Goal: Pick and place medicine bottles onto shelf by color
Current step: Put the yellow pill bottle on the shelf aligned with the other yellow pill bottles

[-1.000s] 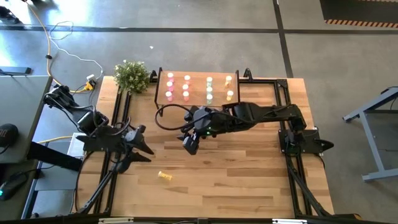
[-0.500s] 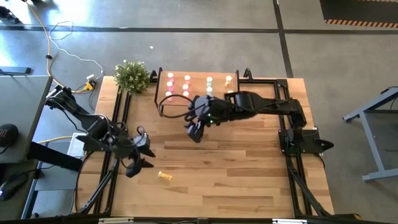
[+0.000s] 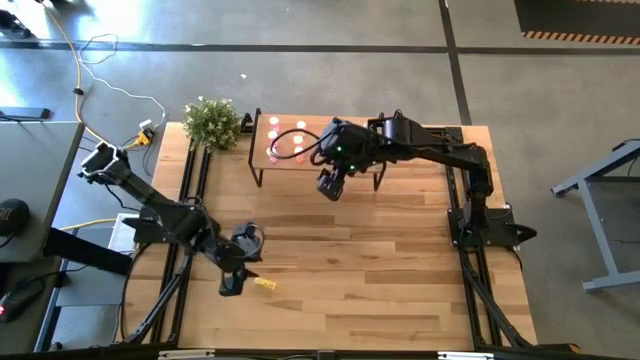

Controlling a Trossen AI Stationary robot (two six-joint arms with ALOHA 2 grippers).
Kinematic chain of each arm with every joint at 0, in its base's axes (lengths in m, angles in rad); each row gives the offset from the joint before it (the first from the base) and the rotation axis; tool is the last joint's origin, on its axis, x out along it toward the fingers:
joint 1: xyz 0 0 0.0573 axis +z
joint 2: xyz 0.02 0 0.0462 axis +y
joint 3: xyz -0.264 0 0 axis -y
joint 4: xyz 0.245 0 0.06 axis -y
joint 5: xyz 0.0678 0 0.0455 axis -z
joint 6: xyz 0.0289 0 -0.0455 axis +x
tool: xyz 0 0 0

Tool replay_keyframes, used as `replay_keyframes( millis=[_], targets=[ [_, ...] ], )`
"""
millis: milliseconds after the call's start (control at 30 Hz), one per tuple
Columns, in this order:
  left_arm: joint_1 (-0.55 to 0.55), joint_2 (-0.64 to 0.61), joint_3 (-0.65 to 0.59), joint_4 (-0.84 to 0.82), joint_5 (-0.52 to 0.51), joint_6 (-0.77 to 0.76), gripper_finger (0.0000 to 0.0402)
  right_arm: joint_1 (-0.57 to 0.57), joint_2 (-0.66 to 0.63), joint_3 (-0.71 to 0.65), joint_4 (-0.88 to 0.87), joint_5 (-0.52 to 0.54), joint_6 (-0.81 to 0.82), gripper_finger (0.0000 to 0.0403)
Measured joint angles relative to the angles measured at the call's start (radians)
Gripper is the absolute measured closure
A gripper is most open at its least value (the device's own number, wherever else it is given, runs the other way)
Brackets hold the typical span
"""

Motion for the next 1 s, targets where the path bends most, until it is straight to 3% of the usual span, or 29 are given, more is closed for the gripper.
replay_keyframes(
  millis=[167, 533, 1000],
  targets=[
    [0.010, 0.093, 0.000, 0.055, 0.055, 0.055, 0.0204, -0.030, -0.006, 0.000, 0.001, 0.000, -0.033, 0.0165],
    [0.011, 0.260, 0.000, 0.160, 0.075, 0.152, 0.0204, -0.072, -0.008, 0.000, -0.020, 0.000, -0.045, 0.0165],
    [0.011, 0.369, 0.000, 0.169, 0.108, 0.182, 0.0204, -0.072, -0.007, 0.000, -0.028, 0.000, -0.057, 0.0165]
  ],
)
